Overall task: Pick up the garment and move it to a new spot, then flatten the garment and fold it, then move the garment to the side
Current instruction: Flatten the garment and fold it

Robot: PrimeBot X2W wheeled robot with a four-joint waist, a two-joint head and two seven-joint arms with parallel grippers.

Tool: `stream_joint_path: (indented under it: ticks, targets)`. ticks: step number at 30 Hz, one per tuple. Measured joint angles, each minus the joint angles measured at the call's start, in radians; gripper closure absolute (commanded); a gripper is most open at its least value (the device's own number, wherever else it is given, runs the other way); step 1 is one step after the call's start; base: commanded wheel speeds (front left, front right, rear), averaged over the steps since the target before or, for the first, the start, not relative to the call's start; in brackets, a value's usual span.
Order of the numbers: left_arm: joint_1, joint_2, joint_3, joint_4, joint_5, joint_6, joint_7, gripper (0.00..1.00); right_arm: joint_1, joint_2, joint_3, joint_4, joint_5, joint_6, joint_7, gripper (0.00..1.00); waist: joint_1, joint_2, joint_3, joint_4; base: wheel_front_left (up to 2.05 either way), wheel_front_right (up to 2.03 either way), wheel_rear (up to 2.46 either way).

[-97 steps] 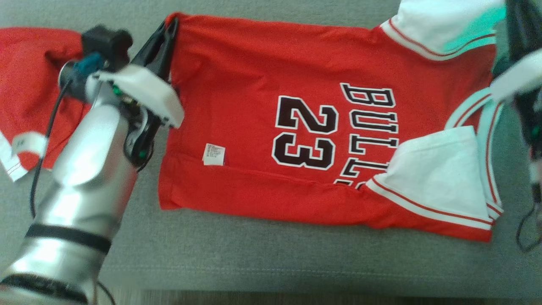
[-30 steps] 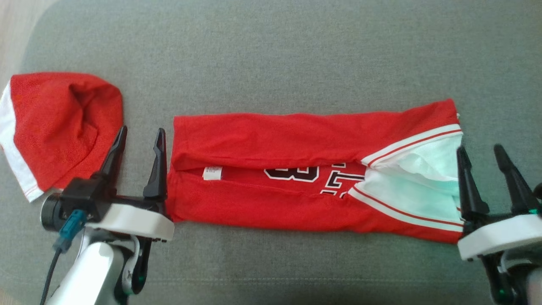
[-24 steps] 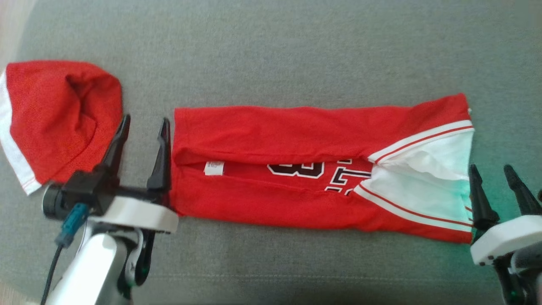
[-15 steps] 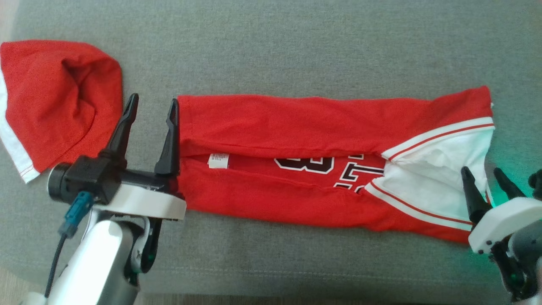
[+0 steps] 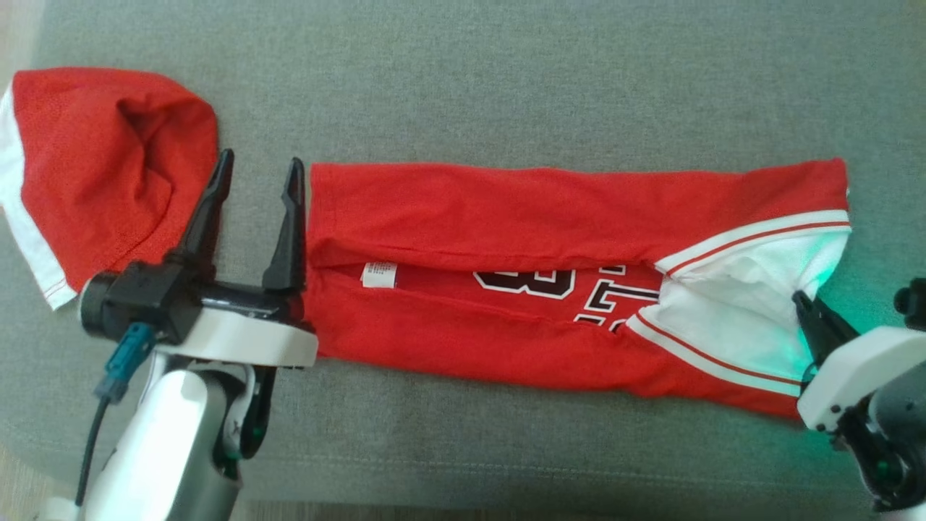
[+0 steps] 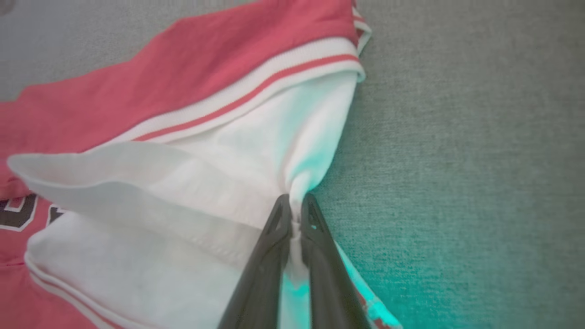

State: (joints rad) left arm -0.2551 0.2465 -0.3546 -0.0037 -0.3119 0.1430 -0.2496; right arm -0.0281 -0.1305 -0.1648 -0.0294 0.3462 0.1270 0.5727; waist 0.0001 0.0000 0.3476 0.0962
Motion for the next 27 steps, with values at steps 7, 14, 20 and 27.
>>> stream_joint_path:
  ticks: [7,14,20,27]
  targets:
    - [0.012,-0.010,0.018,0.005,0.012,-0.010,0.000,0.00,0.029,-0.002,-0.072,-0.024,-0.017,0.000,-0.032,1.00,0.0000,0.0000,-0.031,-0.013,0.00,0.00,0.00]
    - [0.034,-0.026,0.030,0.008,0.021,-0.017,0.000,0.00,0.040,-0.067,-0.187,0.019,-0.022,0.000,-0.085,1.00,0.0000,0.0000,-0.054,-0.024,0.00,0.00,0.00]
    - [0.052,-0.026,0.044,0.018,0.021,-0.021,0.000,0.00,0.035,-0.099,-0.151,-0.052,-0.056,0.000,-0.079,1.00,-0.0001,0.0000,-0.082,-0.039,0.00,0.00,0.00]
    - [0.072,-0.028,0.044,0.028,0.021,-0.021,0.000,0.00,-0.037,-0.053,0.077,-0.252,-0.082,0.000,0.004,1.00,-0.0001,0.0000,-0.122,-0.055,0.00,0.00,0.00]
